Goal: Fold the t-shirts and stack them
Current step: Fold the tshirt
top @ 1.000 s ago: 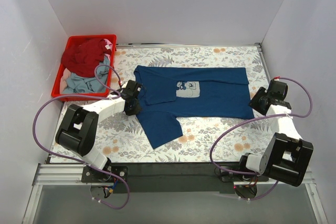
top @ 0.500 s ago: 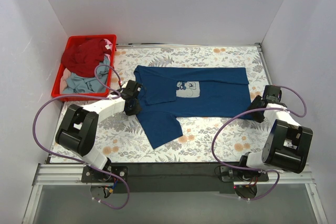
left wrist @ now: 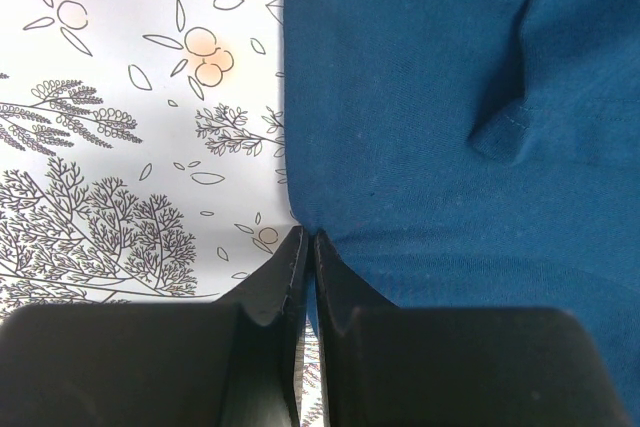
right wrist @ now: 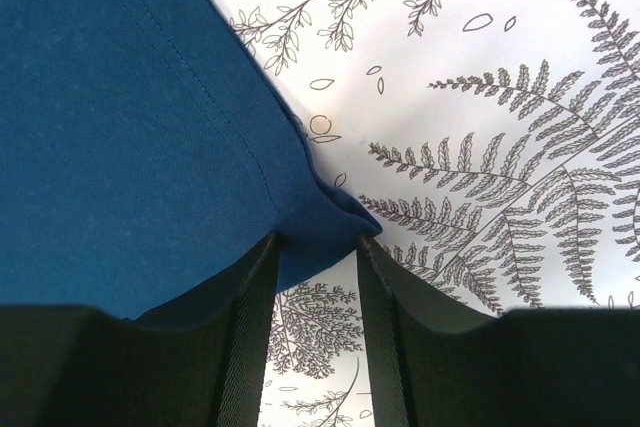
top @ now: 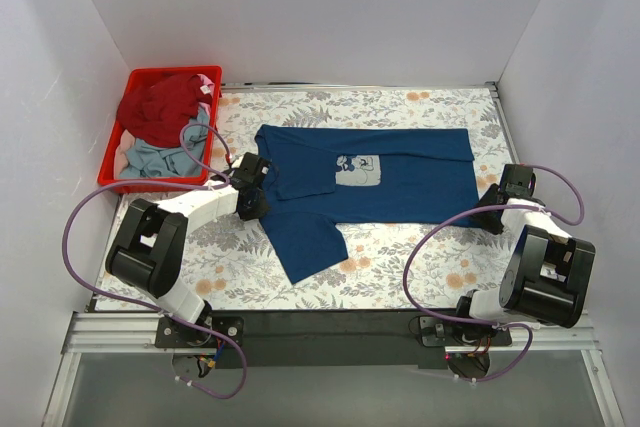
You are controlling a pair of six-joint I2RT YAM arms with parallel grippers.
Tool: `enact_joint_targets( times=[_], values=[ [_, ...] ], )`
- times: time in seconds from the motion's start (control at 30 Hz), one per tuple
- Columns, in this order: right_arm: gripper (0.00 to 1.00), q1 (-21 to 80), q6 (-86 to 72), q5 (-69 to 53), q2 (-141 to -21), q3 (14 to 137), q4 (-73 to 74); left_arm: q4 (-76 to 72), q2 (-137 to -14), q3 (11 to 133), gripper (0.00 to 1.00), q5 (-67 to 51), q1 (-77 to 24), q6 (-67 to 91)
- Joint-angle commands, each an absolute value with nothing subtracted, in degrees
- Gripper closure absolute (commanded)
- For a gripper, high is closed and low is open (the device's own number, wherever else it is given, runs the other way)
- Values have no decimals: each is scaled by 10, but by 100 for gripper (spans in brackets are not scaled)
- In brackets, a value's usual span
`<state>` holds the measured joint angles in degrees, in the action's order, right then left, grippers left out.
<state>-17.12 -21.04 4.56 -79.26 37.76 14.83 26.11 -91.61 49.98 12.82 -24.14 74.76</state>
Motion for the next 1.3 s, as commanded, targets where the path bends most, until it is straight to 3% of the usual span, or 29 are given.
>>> enact_joint_targets(
  times=[0.0, 0.1, 0.23, 0.27, 0.63, 1.27],
  values=[
    [57, -173, -209, 60, -806, 367, 142, 286, -916, 482, 100, 158, -240, 736],
    [68, -173, -207, 55, -802, 363, 143, 286, -916, 482, 100, 157, -240, 736],
    [97, -173, -207, 44, -788, 360, 154, 288, -910, 480, 100, 153, -241, 736],
    [99, -173, -207, 39, -780, 361, 158, 288, -907, 479, 100, 154, -240, 737],
    [99, -172, -185, -11, -741, 450, 217, 360, -903, 562, 100, 134, -229, 721],
    [99, -161, -154, -53, -960, 699, 255, 437, -1065, 830, 100, 28, -135, 689]
  ],
)
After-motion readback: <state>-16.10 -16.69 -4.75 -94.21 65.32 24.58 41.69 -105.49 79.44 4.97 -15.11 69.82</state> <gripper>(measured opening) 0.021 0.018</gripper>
